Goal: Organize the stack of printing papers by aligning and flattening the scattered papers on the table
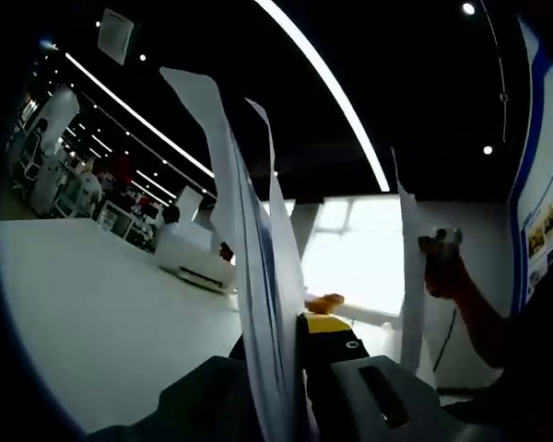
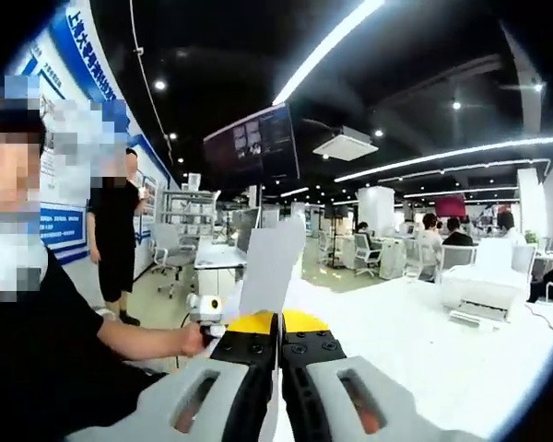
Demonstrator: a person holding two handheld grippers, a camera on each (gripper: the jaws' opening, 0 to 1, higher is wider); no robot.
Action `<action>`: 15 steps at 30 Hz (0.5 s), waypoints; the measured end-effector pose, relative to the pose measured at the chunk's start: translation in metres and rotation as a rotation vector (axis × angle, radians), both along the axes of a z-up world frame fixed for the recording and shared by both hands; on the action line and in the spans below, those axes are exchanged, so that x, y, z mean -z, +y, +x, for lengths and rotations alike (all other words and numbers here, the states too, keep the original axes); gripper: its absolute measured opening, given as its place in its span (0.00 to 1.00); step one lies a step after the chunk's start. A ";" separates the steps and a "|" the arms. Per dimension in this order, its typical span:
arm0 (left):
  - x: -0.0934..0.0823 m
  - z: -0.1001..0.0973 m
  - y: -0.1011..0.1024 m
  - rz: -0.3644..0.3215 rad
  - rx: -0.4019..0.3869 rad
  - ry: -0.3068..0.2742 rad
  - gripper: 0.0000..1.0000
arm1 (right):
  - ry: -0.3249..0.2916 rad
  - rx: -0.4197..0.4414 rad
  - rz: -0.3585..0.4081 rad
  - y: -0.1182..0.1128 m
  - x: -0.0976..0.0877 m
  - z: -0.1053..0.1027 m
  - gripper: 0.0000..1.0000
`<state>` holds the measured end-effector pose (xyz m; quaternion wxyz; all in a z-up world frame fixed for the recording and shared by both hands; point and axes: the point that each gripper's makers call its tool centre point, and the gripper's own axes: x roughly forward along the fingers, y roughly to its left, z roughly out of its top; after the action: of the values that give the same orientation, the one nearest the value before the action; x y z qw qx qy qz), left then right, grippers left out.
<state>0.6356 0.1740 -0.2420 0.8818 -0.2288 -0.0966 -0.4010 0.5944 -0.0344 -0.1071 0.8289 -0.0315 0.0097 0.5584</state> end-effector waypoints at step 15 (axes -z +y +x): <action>-0.002 -0.002 -0.001 -0.014 0.023 -0.008 0.07 | 0.032 0.066 -0.135 0.040 0.043 0.058 0.00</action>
<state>0.6338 0.1728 -0.2396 0.8752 -0.2343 -0.1002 -0.4112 0.6524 0.0053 -0.1503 0.8426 -0.0780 0.0617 0.5293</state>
